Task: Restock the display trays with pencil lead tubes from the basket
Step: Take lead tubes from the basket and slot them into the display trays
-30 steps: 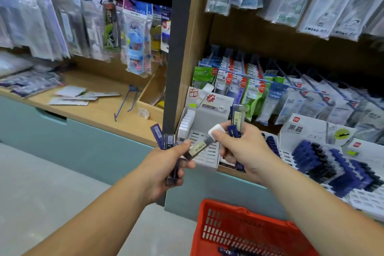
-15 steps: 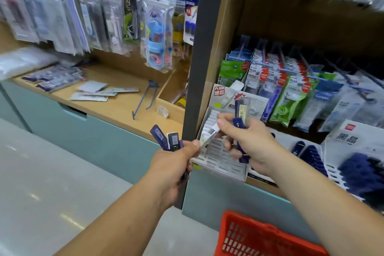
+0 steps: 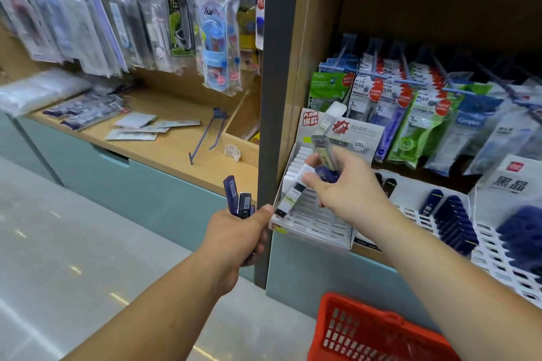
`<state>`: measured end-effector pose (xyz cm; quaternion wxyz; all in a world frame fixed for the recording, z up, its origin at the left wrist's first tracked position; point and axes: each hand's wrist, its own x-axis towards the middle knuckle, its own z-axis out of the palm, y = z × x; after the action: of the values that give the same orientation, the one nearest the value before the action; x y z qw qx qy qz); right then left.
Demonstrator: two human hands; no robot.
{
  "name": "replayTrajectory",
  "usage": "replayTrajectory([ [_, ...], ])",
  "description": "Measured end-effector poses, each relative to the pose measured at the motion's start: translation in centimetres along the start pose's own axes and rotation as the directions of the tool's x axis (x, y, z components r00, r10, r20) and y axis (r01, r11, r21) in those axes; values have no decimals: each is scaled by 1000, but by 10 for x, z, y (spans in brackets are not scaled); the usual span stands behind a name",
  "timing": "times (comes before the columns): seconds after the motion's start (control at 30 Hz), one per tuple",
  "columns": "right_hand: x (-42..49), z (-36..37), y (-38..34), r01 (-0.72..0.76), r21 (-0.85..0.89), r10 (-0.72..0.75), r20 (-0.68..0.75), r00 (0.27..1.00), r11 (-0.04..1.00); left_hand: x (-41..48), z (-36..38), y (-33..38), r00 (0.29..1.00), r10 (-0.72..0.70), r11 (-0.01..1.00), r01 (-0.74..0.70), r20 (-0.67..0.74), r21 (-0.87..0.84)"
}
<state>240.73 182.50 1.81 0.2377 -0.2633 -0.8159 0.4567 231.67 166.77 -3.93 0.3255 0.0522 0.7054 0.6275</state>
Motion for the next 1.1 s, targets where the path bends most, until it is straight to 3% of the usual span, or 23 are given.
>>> replayTrajectory([
  [0.27,-4,9,2,113,-162,-108,40,993,980,-13,-8,3,997,-44,992,37,61,123],
  [0.43,-9,9,-2,209,-341,-175,129,976,916,-14,-11,1,997,-36,988,25,70,155],
  [0.6,-12,16,7,235,-397,-191,148,970,888,-17,-12,4,986,-46,986,20,157,163],
  [0.67,-10,15,8,195,-338,-160,130,979,921,-18,-11,5,982,-53,985,20,184,173],
  [0.77,-11,9,-1,112,-102,-106,64,992,988,-21,-7,7,974,-25,979,-23,227,204],
  [0.83,-12,3,-12,94,13,-95,139,986,995,-24,-2,9,959,10,973,-75,282,218],
  [0.97,-19,-14,-25,-80,150,12,406,914,985,-35,13,19,913,65,973,-148,402,178],
  [1.1,-19,-36,-27,-104,150,34,406,913,983,-47,28,31,885,100,975,-178,455,131],
])
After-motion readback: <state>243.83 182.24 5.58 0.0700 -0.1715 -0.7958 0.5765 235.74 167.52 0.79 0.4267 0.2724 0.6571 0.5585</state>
